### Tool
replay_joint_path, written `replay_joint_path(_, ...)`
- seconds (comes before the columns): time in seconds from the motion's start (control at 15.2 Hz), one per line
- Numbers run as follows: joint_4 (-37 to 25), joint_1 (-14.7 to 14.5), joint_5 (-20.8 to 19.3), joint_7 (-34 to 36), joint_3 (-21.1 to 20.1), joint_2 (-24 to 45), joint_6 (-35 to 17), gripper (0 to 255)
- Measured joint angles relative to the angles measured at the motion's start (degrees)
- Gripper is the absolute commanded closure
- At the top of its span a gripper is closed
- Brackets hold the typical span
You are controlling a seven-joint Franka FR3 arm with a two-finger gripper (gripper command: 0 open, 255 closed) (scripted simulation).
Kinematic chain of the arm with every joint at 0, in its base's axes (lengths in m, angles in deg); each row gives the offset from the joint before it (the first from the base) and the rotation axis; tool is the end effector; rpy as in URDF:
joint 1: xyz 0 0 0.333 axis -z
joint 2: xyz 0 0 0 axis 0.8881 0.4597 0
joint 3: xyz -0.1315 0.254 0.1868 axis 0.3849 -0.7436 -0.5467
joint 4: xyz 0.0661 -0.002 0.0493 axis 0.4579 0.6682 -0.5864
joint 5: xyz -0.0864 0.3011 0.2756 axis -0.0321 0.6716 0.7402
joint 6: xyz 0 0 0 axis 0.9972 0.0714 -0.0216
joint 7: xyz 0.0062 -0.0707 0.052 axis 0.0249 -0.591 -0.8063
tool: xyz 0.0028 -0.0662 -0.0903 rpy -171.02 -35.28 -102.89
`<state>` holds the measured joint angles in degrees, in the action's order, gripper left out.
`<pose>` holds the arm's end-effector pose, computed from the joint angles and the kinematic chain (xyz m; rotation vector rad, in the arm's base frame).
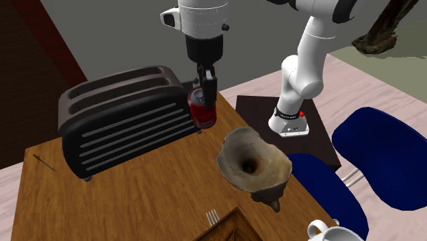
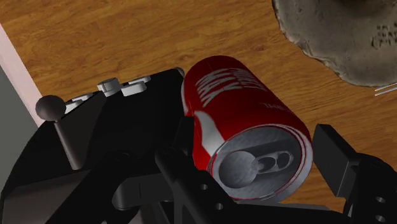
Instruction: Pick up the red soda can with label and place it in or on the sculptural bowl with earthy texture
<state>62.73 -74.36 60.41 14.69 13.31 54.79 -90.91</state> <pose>0.4038 0.3881 0.6865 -3.1086 -0.3757 -0.0006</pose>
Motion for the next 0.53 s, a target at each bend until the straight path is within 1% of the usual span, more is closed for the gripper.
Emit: replay_joint_path(0.53,-10.61,-0.87,-2.02,1.53,-0.91,3.79,7.37,255)
